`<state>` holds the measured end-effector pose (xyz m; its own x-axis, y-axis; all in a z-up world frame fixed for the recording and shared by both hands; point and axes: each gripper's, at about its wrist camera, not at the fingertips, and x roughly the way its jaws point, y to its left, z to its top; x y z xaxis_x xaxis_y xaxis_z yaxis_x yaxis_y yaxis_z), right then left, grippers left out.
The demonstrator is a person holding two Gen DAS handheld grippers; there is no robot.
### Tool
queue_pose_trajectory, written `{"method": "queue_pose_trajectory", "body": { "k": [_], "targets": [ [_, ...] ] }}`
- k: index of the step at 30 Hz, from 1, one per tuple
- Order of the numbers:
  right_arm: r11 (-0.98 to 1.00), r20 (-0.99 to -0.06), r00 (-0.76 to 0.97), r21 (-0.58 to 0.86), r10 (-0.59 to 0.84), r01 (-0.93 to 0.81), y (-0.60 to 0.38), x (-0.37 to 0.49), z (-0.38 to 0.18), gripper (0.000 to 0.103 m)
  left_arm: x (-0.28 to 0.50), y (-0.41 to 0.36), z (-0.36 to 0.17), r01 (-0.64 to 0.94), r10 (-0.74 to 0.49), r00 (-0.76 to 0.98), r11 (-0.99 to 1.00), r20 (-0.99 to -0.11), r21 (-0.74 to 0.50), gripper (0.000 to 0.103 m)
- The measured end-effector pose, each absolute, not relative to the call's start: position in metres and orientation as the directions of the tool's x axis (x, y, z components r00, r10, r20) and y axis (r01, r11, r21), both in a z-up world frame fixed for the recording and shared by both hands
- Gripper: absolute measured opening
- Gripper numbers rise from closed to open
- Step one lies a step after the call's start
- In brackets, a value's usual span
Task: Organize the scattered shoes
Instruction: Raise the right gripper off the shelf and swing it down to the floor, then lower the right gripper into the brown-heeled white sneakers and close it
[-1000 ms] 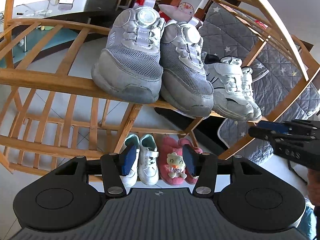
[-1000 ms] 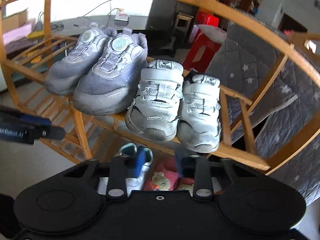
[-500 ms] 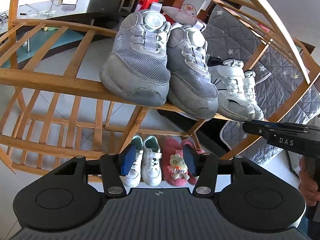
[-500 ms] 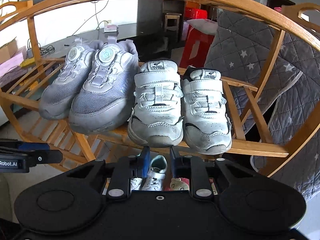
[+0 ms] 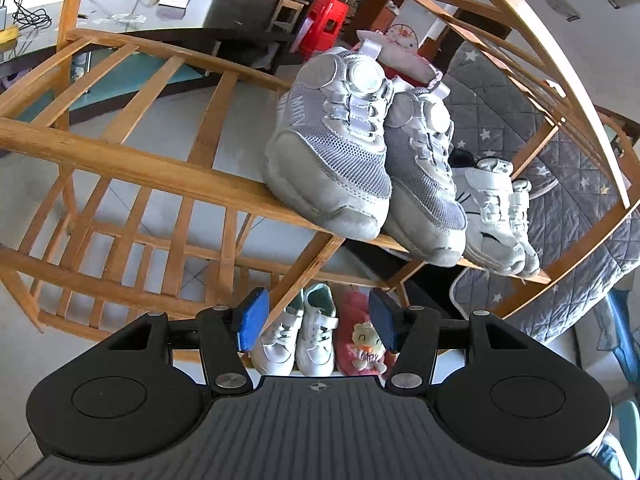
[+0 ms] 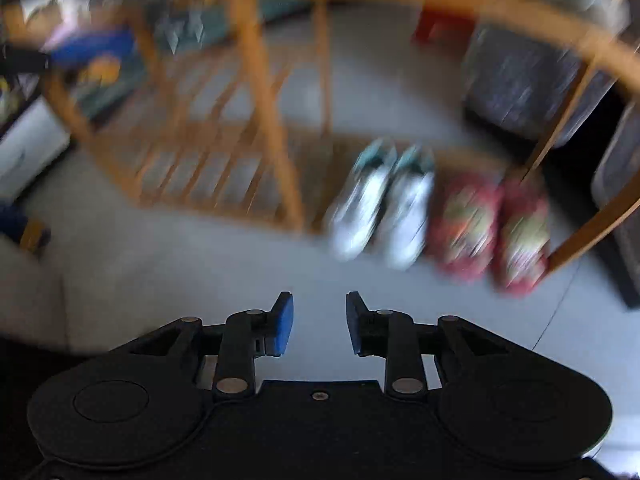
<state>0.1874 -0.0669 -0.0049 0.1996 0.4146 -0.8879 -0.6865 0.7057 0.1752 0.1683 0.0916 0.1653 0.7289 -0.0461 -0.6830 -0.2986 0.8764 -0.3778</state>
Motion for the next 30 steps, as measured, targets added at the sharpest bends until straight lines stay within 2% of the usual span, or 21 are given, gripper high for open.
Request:
{"method": "queue_pose_trajectory", "body": {
  "k": [8,13,16,20,22,30],
  "targets": [
    [0.694,-0.949,0.022,0.213,0.313,-0.688,-0.024,0.133,-0.094,0.039,0.162,0.096,0.165,-0.302,-0.047,0.723,0.876,-0.69,-0.376,0.057],
    [0.765,-0.932,-0.121,0.35,0.341,-0.541,-0.012,0.126,-0.136,0.045,0.158,0.099,0.166,-0.302,-0.046,0.722,0.877,-0.691,-0.375,0.057],
    [0.799,-0.925,-0.167,0.38,0.342,-0.466,-0.004,0.126,-0.156,0.046,0.156,0.102,0.165,-0.304,-0.046,0.719,0.877,-0.694,-0.372,0.057],
    [0.824,-0.931,-0.172,0.365,0.323,-0.433,0.005,0.128,-0.174,0.048,0.153,0.107,0.164,-0.313,-0.04,0.715,0.874,-0.698,-0.371,0.057],
    [0.84,-0.935,-0.181,0.355,0.306,-0.411,0.009,0.128,-0.183,0.053,0.152,0.11,0.164,-0.318,-0.037,0.716,0.872,-0.697,-0.373,0.057],
    [0.876,-0.943,-0.171,0.328,0.285,-0.353,0.023,0.109,-0.201,0.053,0.148,0.118,0.162,-0.329,-0.041,0.71,0.863,-0.703,-0.383,0.057]
  ]
}}
